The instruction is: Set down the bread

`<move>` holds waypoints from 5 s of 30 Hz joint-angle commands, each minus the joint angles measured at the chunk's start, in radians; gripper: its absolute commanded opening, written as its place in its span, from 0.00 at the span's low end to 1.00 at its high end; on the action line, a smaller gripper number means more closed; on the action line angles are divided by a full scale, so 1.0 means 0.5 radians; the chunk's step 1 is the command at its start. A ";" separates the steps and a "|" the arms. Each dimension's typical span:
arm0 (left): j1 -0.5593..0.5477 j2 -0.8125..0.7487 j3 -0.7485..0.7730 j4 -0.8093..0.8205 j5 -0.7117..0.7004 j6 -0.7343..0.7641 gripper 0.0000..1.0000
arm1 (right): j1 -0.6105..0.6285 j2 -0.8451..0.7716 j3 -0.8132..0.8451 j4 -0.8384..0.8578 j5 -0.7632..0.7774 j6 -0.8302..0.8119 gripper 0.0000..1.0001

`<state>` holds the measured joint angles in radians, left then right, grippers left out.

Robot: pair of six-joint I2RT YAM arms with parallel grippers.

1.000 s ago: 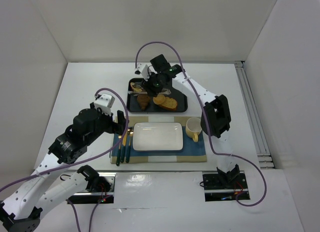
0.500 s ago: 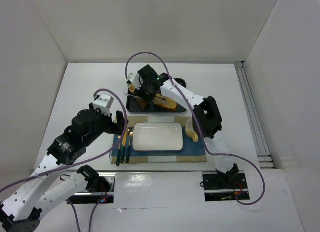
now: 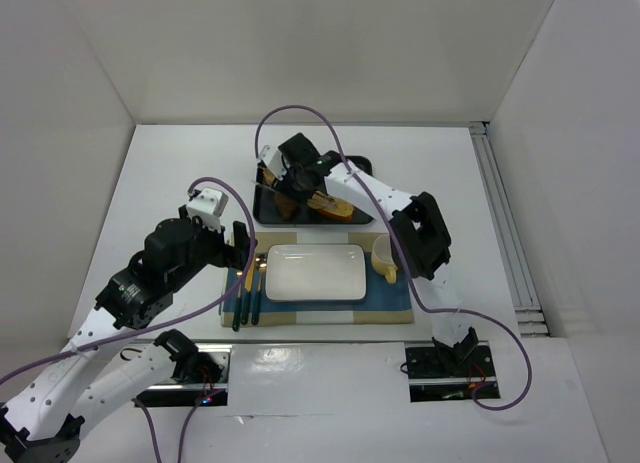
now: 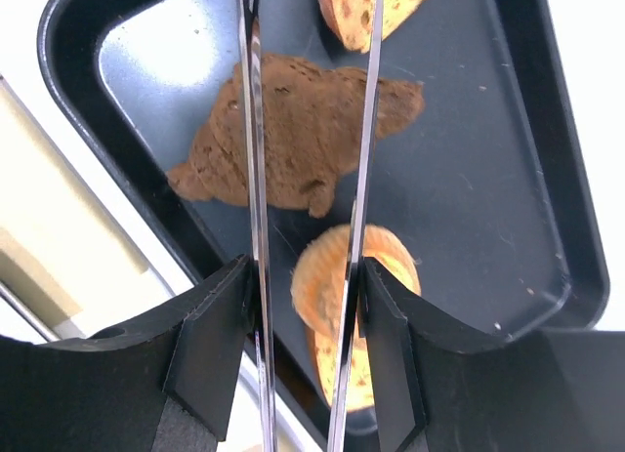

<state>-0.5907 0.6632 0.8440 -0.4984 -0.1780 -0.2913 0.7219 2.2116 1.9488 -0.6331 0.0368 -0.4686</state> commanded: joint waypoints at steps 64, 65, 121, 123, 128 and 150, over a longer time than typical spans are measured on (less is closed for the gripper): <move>-0.003 -0.044 -0.007 0.079 -0.064 -0.007 1.00 | 0.161 -1.014 -0.614 0.162 -0.207 0.179 0.00; -0.003 -0.044 -0.007 0.079 -0.064 -0.007 1.00 | 0.161 -1.164 -0.751 0.162 -0.291 0.179 0.00; -0.003 -0.026 -0.025 0.098 -0.101 -0.007 1.00 | -0.866 -2.576 -1.905 0.231 -0.019 0.032 0.59; -0.003 -0.004 -0.025 0.098 -0.074 -0.007 1.00 | -1.105 -2.601 -2.047 0.476 0.012 0.032 0.57; -0.003 0.014 -0.025 0.098 -0.055 -0.007 1.00 | -1.502 -2.341 -2.327 0.747 -0.083 0.118 0.54; -0.003 0.244 -0.025 0.135 0.340 0.055 1.00 | -2.171 -1.419 -2.066 0.217 -0.779 -0.250 0.87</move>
<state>-0.5907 0.7719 0.8307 -0.4839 -0.0757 -0.2874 -0.3363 1.5497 0.9028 -0.4828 -0.2817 -0.5438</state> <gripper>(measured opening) 1.000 0.871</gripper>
